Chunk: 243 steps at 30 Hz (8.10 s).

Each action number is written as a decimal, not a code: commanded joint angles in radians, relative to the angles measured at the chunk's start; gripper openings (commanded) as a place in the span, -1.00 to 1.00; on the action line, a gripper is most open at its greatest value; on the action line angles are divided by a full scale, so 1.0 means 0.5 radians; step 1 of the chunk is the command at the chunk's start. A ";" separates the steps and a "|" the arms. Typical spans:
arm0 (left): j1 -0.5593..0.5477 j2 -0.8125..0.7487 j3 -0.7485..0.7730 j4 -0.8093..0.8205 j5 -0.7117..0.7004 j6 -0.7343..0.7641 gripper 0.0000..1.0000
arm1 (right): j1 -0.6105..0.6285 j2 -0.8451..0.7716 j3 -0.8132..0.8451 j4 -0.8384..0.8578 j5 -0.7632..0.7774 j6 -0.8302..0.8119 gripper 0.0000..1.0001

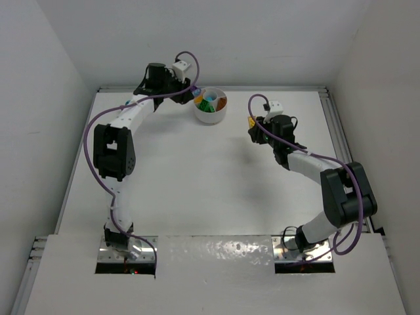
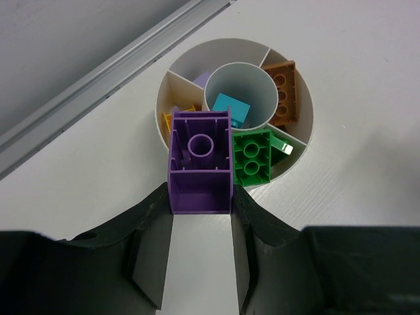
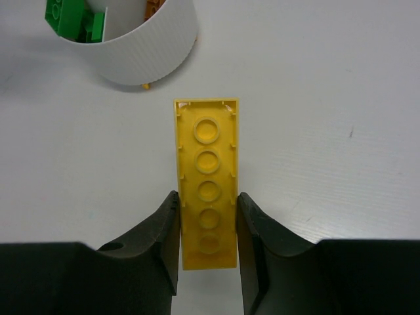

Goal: Sort the legos into containers by color

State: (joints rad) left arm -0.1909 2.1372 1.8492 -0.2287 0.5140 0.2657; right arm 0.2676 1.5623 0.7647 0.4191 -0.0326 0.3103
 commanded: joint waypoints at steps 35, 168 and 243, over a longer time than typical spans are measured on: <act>0.308 -0.179 0.103 0.154 -0.402 -0.068 -1.00 | -0.004 -0.097 0.020 0.122 0.019 -0.001 -1.00; 0.747 -0.038 0.152 -0.187 0.046 -0.080 -1.00 | 0.422 2.171 2.956 0.208 0.117 -0.210 -1.00; 0.023 0.696 0.563 0.991 -0.178 -0.795 -1.00 | 0.407 2.128 2.723 0.383 -0.119 -0.283 -0.31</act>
State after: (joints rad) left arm -0.1619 2.4828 2.1513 0.2691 0.3920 -0.1181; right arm 0.4698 2.6785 2.1456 0.5720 -0.0750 0.1730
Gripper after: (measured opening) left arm 0.343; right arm 0.350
